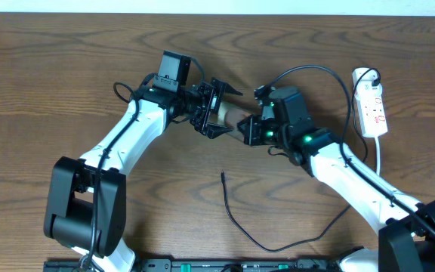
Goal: Plug charger to phone and switch on socket
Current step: 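Open the left gripper and release the phone to the right gripper, then regrasp the phone's top end with the left gripper, then open the right gripper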
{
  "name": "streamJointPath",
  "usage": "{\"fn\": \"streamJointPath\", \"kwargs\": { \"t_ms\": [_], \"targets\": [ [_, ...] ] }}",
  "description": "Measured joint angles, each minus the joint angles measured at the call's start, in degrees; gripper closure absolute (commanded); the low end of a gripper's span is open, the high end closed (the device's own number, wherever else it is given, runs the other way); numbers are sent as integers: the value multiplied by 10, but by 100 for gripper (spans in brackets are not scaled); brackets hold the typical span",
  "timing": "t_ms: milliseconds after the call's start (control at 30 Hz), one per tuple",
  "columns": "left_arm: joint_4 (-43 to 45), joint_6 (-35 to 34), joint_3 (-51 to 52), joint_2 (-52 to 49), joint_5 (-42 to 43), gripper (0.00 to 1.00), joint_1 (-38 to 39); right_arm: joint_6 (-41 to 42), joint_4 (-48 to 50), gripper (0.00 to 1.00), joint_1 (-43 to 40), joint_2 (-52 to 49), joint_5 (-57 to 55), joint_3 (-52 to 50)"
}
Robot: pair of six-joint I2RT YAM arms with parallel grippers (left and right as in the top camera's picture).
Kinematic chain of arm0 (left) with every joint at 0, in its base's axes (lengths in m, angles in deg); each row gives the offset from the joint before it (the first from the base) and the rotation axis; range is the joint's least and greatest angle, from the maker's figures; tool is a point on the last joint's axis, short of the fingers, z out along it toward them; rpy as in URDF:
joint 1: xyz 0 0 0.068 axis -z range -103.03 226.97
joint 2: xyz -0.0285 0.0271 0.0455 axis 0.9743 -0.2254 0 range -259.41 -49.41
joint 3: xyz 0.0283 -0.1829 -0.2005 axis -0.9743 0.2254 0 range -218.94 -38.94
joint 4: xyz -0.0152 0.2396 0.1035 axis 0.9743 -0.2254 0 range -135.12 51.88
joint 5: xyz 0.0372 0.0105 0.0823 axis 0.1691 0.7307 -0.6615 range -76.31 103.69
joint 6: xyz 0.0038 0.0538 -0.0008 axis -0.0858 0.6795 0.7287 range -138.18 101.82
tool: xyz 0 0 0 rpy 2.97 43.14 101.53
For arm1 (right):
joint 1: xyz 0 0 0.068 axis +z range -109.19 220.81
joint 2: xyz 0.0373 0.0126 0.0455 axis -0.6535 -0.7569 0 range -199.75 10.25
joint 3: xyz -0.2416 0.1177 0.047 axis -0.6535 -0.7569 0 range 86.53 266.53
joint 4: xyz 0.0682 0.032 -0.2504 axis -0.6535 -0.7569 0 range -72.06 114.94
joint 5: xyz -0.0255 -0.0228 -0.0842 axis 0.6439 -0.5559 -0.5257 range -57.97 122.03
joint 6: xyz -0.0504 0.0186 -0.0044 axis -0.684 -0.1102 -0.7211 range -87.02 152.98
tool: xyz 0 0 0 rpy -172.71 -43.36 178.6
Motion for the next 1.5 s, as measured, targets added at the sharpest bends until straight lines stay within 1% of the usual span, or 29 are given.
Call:
{"fn": "streamJointPath", "kwargs": {
  "t_ms": [133, 200, 300, 467, 567, 700, 733, 800, 933, 1100, 1500],
  "targets": [
    [0, 7, 0, 0, 34, 11, -18, 10, -8, 99, -38, 0, -14, 0],
    [9, 18, 0, 0, 53, 10, -33, 35, -12, 99, -61, 0, -17, 0],
    [38, 45, 0, 0, 78, 10, -53, 91, -14, 99, -96, 0, -14, 0],
    [105, 92, 1, 0, 111, 10, -74, 212, 7, 99, -135, 0, 17, 0],
    [158, 112, 2, 0, 119, 10, -80, 291, 64, 99, -140, 0, 56, 0],
    [223, 115, 2, 0, 124, 10, -81, 381, 174, 99, -140, 0, 104, 0],
    [244, 110, 2, 0, 124, 10, -81, 407, 215, 99, -140, 0, 115, 0],
    [272, 102, 3, 0, 119, 10, -80, 438, 263, 99, -139, 0, 125, 1],
    [309, 79, 3, 0, 99, 10, -81, 496, 317, 99, -132, 0, 131, 2],
    [339, 62, 3, 0, 61, 10, -81, 549, 344, 99, -114, 0, 126, 2],
    [381, 48, 3, 0, -17, 10, -81, 633, 386, 99, -47, 0, 73, 2]
  ]
}}
